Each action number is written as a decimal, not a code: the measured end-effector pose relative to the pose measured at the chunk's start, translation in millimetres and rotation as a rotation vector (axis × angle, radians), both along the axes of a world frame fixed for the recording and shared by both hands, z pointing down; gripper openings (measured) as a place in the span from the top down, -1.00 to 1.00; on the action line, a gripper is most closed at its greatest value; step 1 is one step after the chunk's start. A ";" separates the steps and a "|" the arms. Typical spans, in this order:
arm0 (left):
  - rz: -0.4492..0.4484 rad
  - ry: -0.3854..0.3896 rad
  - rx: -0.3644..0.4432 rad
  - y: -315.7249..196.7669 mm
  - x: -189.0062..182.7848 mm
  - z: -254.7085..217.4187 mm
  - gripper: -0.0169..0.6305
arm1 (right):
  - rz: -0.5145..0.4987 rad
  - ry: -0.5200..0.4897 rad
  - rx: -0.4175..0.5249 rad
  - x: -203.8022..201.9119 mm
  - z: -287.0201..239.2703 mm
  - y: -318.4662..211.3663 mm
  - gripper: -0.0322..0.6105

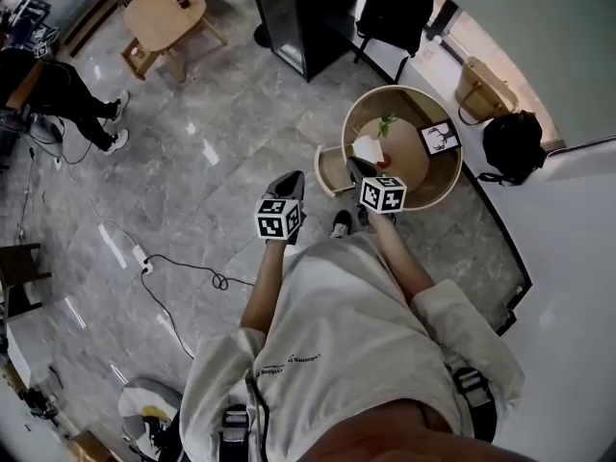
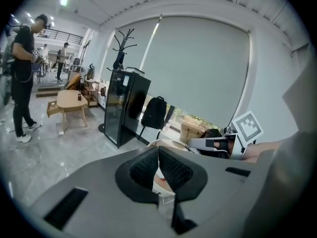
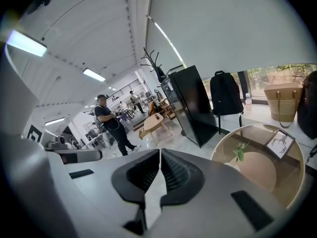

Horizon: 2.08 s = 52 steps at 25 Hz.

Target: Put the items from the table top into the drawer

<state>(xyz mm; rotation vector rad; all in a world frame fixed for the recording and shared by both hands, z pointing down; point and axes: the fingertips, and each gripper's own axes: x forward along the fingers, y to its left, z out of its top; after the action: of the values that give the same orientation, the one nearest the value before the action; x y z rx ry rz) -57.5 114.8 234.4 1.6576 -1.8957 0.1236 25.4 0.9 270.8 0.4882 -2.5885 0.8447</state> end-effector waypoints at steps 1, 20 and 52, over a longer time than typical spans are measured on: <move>0.001 -0.002 -0.004 -11.6 -1.4 1.0 0.88 | 0.009 0.000 0.000 1.3 0.1 -13.3 0.78; 0.303 -0.002 -0.131 -151.3 0.6 26.3 0.88 | 0.231 0.212 -0.047 36.9 66.8 -136.2 0.78; 0.387 0.194 -0.337 -212.5 -3.1 413.7 0.88 | 0.198 0.526 0.023 23.0 414.6 -228.6 0.77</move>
<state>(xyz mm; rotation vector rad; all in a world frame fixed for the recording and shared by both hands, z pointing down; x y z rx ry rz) -60.7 -97.7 648.1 1.7078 -1.3125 0.4009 48.4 -227.7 685.4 0.8566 -2.0903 0.6394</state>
